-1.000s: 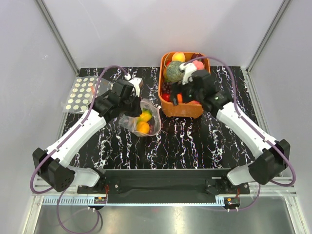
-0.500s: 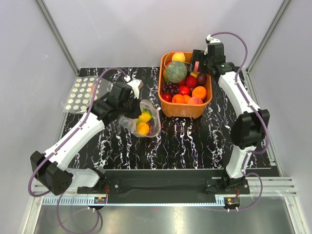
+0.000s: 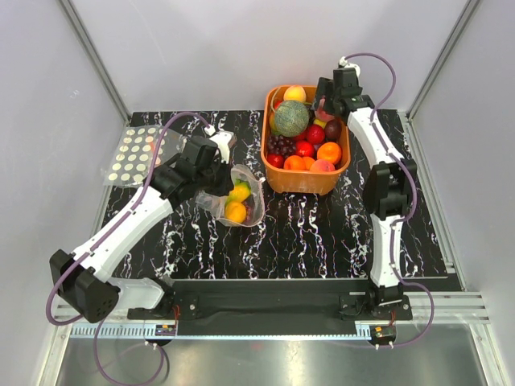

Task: Place the food in the zip-top bag and seal the zipper
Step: Pick up the fake fruit from the bin, then place the fake fruit in the zipper food storage bag.

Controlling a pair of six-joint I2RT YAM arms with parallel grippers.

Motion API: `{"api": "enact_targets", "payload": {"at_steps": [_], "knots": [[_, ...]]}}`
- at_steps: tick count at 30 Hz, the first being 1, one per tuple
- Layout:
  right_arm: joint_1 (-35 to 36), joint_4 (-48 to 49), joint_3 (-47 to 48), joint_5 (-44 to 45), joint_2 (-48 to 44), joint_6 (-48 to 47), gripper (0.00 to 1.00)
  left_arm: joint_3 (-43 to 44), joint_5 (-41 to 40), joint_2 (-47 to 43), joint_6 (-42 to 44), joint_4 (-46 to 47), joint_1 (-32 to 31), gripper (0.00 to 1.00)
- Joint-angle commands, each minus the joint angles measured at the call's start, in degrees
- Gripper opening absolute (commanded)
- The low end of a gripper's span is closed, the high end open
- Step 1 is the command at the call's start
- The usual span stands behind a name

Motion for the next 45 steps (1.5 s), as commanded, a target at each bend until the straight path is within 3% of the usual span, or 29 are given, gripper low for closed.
{"api": "enact_targets", "payload": {"at_steps": [1,5,6,10,13,23,33,38,45], "knots": [[-0.26,0.95,4.01,2.61,1.89,0.42,0.99,0.02,0.8,-2.0,1.2,2.96,0.3,0.0],[-0.26,2.18,3.84,2.17,2.86,-0.01,0.91,0.1,0.53,-2.0,1.2,2.96,0.21,0.0],[-0.26,2.27,3.75,1.48,2.78,-0.02,0.8,0.02,0.53,-2.08,1.2,2.87,0.29,0.0],[-0.17,2.53,1.74,-1.07,-0.73,-0.46,0.59,-0.07,0.18,-2.17,1.29,2.87,0.3,0.0],[0.26,3.67,-2.74,-2.57,-6.52,-3.25,0.54,0.02,0.01,-2.44,1.29,2.96,0.21,0.0],[5.71,5.79,-26.64,-6.0,-30.25,-8.01,0.45,0.19,-0.7,-2.79,1.38,2.52,0.3,0.0],[21.7,7.63,-47.74,-18.29,-52.92,-9.43,0.44,0.19,-0.26,-2.79,1.38,2.25,0.29,0.0],[30.31,9.82,-54.25,-21.82,-57.16,-7.32,0.44,0.28,-0.61,-2.53,1.2,1.9,0.3,0.0],[37.7,17.81,-59.35,-22.35,-56.29,-3.71,0.44,0.37,0.0,-2.52,0.85,1.81,0.21,0.0]]}}
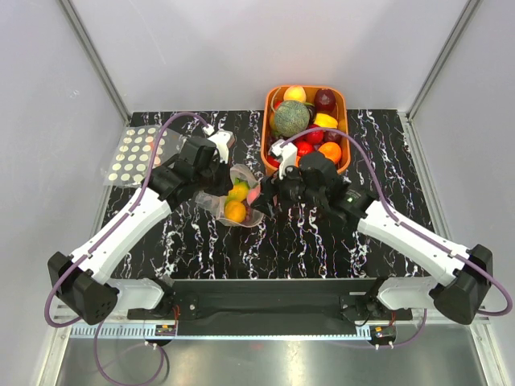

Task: Place the food in the zip-top bag and seal the zipper
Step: Place the fake fruit in the zipper food storage bag.

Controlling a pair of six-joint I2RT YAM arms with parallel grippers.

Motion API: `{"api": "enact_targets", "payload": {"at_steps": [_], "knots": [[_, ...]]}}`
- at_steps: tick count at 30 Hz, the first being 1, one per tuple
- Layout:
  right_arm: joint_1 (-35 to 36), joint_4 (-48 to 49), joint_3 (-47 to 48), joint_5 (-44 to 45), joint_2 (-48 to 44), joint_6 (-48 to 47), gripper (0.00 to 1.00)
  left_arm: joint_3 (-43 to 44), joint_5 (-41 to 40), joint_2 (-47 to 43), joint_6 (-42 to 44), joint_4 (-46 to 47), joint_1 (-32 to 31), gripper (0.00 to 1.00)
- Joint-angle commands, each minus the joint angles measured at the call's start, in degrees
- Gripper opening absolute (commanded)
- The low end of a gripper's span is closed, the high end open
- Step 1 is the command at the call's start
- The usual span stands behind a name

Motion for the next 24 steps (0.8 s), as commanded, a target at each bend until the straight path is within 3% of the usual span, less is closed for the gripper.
{"api": "enact_targets", "payload": {"at_steps": [1,9,14,15,18,20,24], "knots": [[1.97,10.09,-1.56,-1.45,0.21,3.32,0.44,0.39,0.35,-1.76,0.39,1.53,0.21,0.0],[2.41,25.83,-3.67,3.9,9.17,7.19,0.44,0.48,1.06,-2.2,0.13,1.44,0.29,0.0],[2.41,30.42,-5.35,7.51,14.89,9.57,0.54,0.22,2.19,-1.67,-0.84,1.27,0.21,0.0],[2.41,31.12,-5.78,7.68,15.42,10.53,0.66,0.21,2.81,-1.5,-1.1,1.35,0.29,0.0],[2.41,31.22,-6.14,7.69,16.39,11.59,0.77,0.56,3.96,-0.79,-1.37,1.27,0.29,0.0],[2.5,29.82,-5.79,8.12,15.95,11.51,0.94,0.83,4.4,-0.44,-1.37,1.09,0.29,0.0],[2.5,27.19,-6.67,8.65,12.97,10.81,0.98,0.74,3.7,-0.62,-1.28,1.0,0.65,0.0]]}}
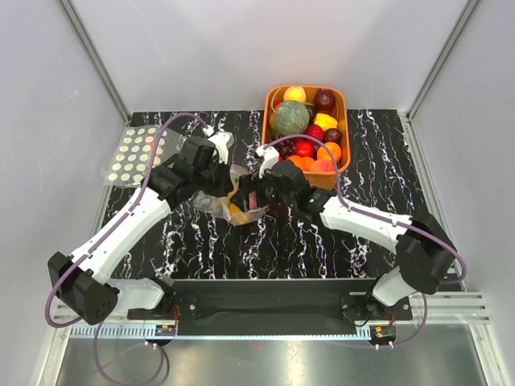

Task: Place the food in the zip-top bag and seal the zipper
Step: Place the fake fruit in the zipper food storage bag.

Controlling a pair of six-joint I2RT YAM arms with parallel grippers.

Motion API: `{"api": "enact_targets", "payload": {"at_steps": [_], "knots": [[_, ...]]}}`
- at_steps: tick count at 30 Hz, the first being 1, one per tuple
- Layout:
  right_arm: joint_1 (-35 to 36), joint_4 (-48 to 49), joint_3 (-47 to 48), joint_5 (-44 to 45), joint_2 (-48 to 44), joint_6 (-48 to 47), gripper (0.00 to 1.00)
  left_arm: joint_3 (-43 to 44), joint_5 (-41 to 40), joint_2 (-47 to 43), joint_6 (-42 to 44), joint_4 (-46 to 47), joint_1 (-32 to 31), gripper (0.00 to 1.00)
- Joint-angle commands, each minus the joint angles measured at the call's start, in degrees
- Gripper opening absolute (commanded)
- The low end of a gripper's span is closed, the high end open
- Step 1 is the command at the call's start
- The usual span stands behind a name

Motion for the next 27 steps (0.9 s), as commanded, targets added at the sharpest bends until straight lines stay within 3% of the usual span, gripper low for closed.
{"api": "enact_targets", "payload": {"at_steps": [1,5,15,21,27], "knots": [[0.38,0.64,-0.04,2.55,-4.85,0.16,0.97,0.65,1.55,-1.01,-0.58,1.83,0.36,0.0],[0.38,-4.79,1.79,2.73,-8.02,0.86,0.91,0.57,1.55,-0.75,-0.76,2.01,0.45,0.0],[0.47,-21.67,9.27,6.33,-12.15,3.76,0.89,0.74,1.38,-0.49,-0.58,1.83,1.24,0.0],[0.38,-30.82,9.1,10.11,-14.79,9.03,0.72,0.92,1.29,-0.13,-0.49,1.66,1.42,0.0],[0.47,-30.22,5.06,9.15,-16.02,15.18,0.54,0.92,1.38,-0.05,-0.49,1.57,1.51,0.0]]}}
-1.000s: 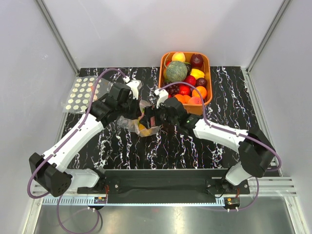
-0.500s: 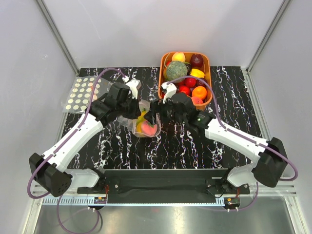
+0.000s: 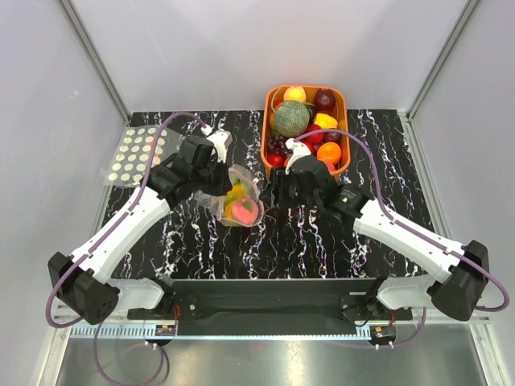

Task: Place the food in the zip-top bag and seal the zipper
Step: Place the fake fruit in the zipper food storage bag, then adjust the zipper food storage bag at the center of the board.

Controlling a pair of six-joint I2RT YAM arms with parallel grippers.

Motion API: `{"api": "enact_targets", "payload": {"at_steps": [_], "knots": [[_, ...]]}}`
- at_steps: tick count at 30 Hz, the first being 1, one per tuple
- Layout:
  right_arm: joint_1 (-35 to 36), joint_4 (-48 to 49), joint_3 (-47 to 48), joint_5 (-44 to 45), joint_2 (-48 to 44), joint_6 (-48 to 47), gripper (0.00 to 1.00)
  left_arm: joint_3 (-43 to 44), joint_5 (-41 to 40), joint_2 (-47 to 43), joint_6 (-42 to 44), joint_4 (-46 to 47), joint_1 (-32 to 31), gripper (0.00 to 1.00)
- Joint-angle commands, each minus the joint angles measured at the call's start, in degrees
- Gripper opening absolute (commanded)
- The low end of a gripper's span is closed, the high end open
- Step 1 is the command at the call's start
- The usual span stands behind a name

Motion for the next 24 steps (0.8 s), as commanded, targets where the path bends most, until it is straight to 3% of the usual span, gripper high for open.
{"api": "enact_targets", "payload": {"at_steps": [1,16,19,20,21,24], "knots": [[0.36,-0.45,-1.61,0.65,-0.92,4.76,0.53,0.83,1.22,-0.13,-0.25,1.68,0.46,0.0],[0.45,5.1,-0.12,0.37,11.2,5.03,0.42,1.09,0.79,-0.31,0.1,1.42,0.46,0.0],[0.36,5.1,-0.03,0.99,12.27,4.94,0.25,1.36,0.35,-0.22,0.27,1.15,0.37,0.0],[0.45,4.57,0.75,1.08,12.01,4.77,0.13,1.44,0.0,-0.13,0.36,1.06,0.37,0.0],[0.36,3.7,1.63,1.26,11.74,4.33,0.07,1.62,-0.18,-0.05,0.45,0.8,0.37,0.0],[1.23,-4.19,8.65,5.2,10.51,1.87,0.0,3.46,-2.37,0.48,0.54,-1.48,0.46,0.0]]}}
